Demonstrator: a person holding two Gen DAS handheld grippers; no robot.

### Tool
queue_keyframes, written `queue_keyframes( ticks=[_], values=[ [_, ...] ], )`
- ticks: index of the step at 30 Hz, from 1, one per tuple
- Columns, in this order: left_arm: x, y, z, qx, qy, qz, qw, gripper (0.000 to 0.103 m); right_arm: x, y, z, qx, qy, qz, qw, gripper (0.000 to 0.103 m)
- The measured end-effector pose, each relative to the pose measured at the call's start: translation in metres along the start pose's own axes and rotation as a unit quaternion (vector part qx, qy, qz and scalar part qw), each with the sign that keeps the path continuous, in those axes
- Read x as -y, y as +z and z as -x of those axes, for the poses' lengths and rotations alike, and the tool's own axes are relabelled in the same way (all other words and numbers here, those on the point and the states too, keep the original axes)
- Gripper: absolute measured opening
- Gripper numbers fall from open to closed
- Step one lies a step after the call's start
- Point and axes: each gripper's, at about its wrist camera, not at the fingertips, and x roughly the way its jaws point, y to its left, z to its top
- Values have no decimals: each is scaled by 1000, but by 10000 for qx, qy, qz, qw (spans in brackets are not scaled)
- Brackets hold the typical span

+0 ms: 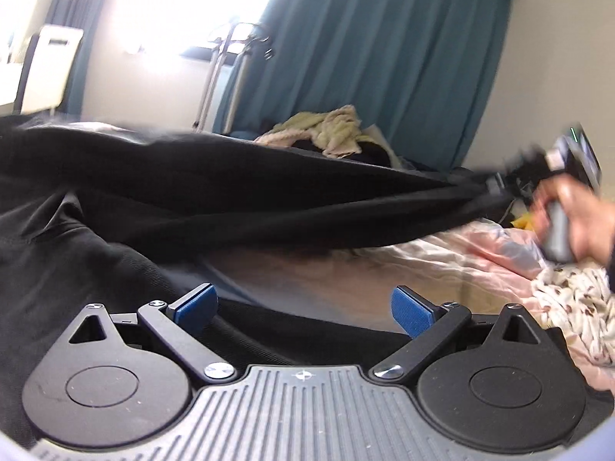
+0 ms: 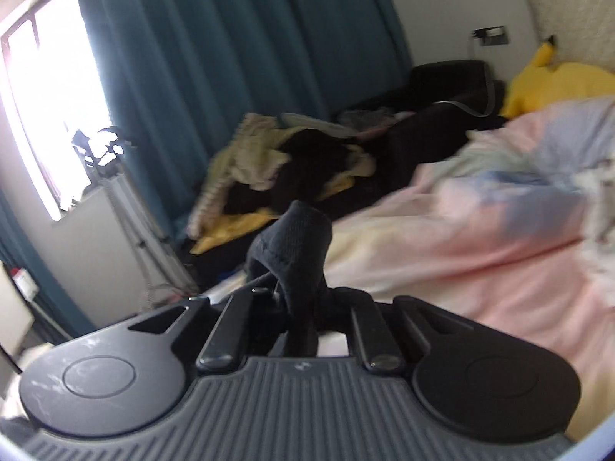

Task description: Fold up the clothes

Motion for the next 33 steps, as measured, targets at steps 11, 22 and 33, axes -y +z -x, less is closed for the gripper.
queue_keyframes(
  ticks=[11, 22, 33],
  values=[
    [12, -6, -1, -368, 188, -238, 9989, 98, 165, -113, 16, -1410, 225, -1742, 9743, 13],
    [11, -8, -16, -462, 362, -223, 9980, 98, 120, -36, 5, -943, 62, -1847, 9782, 5],
    [13, -7, -18, -658, 219, -324, 9971, 98, 202, -98, 33, -1315, -710, -1613, 9755, 8]
  ],
)
